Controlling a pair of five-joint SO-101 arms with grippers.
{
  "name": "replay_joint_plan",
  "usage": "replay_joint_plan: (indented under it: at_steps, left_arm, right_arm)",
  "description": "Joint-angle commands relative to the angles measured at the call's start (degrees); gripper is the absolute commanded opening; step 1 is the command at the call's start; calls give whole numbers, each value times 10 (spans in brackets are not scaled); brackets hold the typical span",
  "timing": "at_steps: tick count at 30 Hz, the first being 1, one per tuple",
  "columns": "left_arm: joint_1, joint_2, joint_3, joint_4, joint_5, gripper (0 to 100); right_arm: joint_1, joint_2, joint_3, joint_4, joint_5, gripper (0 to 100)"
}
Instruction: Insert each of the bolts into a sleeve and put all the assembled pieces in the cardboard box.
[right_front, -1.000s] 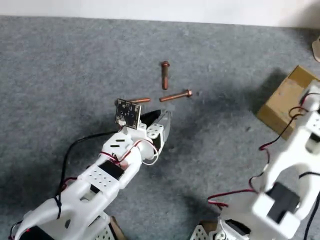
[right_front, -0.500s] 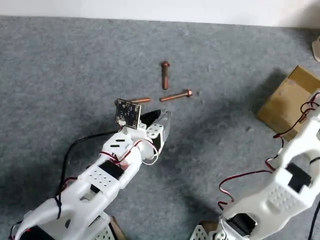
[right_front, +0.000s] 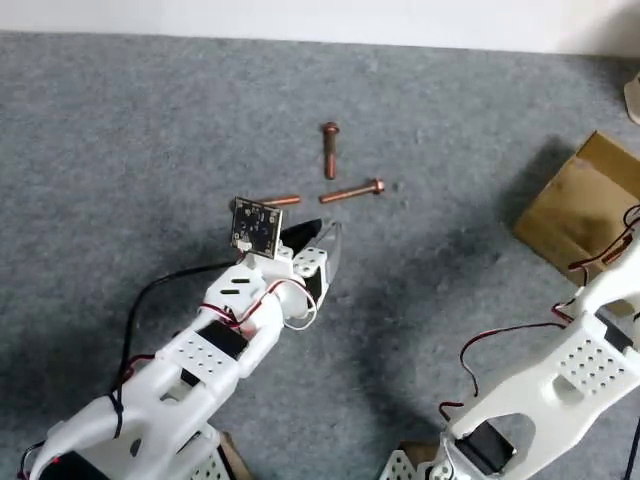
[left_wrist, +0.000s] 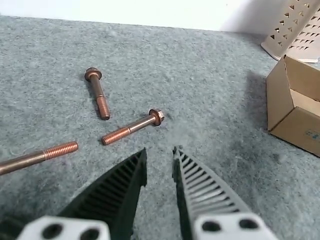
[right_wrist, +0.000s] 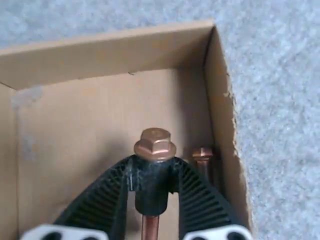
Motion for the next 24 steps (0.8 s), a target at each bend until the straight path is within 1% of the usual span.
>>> replay_joint_plan:
  at_steps: [1, 10, 15, 17, 21, 24]
  left_arm:
    - [-6, 0, -2, 1, 2, 98]
    - [-6, 0, -2, 1, 2, 98]
    - [-6, 0, -2, 1, 2, 98]
    - [-6, 0, -2, 1, 2, 98]
    - [-6, 0, -2, 1, 2, 97]
    - [-5, 0, -2, 1, 2, 95]
  right_arm:
    - [11, 6, -56, 6, -6, 5]
    - [9, 29, -58, 6, -3, 15]
    - [10, 29, -57, 6, -5, 124]
    - [11, 29, -57, 6, -4, 152]
    - [7, 27, -59, 7, -5, 152]
    - [-2, 25, -61, 45, -5, 152]
